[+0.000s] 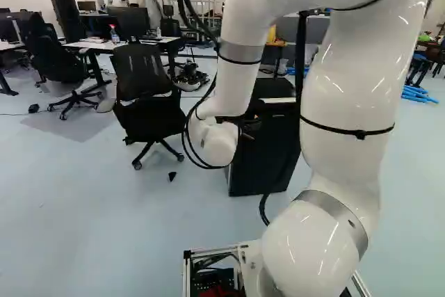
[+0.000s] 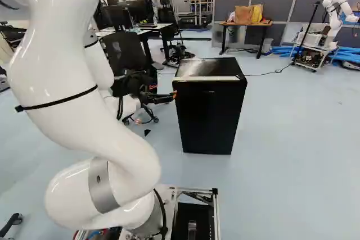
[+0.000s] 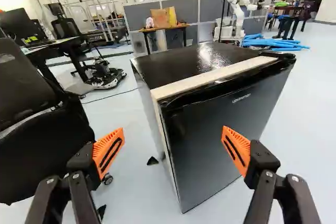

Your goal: Grab a drink from the fridge

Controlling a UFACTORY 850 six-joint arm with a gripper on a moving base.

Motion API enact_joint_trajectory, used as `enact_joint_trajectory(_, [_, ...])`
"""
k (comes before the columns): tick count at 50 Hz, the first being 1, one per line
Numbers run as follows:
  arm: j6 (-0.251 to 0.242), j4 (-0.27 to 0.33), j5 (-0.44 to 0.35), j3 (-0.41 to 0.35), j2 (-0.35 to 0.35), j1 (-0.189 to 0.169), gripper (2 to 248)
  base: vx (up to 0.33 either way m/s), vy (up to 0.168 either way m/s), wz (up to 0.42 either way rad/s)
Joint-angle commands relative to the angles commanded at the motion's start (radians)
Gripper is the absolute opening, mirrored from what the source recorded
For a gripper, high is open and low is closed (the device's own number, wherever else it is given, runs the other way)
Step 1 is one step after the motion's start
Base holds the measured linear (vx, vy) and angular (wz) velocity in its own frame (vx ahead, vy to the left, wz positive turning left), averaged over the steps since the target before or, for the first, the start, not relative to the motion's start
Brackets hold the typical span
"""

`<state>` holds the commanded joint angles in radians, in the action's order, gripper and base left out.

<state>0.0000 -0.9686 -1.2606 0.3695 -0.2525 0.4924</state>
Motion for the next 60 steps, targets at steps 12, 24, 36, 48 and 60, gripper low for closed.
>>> enact_joint_trajectory(12, [0.000, -0.072, -0.020, 0.043, -0.071, 0.012, 247, 0.000, 0.000, 0.000])
enact_joint_trajectory(24, [0.000, -0.139, -0.041, 0.088, -0.142, 0.023, 247, 0.000, 0.000, 0.000])
enact_joint_trajectory(36, [0.000, -0.196, -0.080, 0.134, -0.211, 0.034, 247, 0.000, 0.000, 0.000])
enact_joint_trajectory(48, [0.000, -0.248, -0.124, 0.177, -0.260, 0.045, 247, 0.000, 0.000, 0.000])
enact_joint_trajectory(60, [0.000, -0.292, -0.153, 0.218, -0.283, 0.052, 247, 0.000, 0.000, 0.000])
